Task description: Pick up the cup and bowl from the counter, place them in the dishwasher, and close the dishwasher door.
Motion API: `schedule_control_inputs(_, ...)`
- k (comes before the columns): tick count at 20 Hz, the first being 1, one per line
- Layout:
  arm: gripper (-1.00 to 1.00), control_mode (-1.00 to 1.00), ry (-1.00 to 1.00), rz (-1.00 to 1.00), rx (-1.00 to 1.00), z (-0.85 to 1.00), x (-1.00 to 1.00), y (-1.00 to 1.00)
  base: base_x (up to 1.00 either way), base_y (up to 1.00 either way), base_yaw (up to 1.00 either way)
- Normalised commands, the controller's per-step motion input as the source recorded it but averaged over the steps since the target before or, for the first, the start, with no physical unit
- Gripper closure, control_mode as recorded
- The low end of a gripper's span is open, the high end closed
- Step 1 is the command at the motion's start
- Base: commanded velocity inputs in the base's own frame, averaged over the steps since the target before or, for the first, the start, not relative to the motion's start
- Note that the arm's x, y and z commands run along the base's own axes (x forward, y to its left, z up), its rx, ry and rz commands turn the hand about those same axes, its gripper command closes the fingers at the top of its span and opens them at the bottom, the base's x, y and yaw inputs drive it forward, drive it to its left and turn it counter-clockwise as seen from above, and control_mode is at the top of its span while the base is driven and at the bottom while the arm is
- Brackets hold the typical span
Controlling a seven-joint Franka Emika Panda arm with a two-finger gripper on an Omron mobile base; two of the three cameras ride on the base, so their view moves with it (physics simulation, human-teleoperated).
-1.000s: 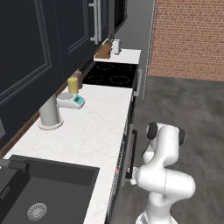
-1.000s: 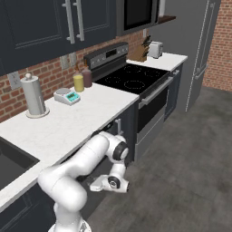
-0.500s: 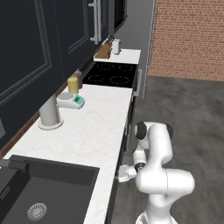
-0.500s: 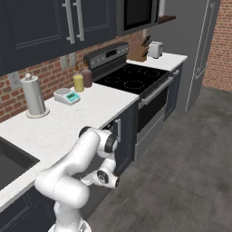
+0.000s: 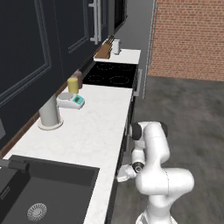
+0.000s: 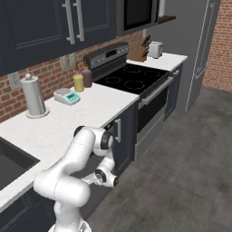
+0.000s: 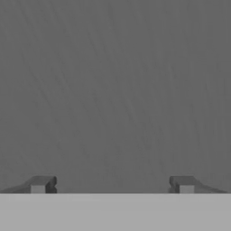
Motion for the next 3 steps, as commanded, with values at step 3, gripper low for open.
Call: schedule_control_inputs(3, -1.00, -1.00, 0.00, 0.00, -0.14, -0.11, 0.39, 1.00, 0.00, 0.00, 0.00)
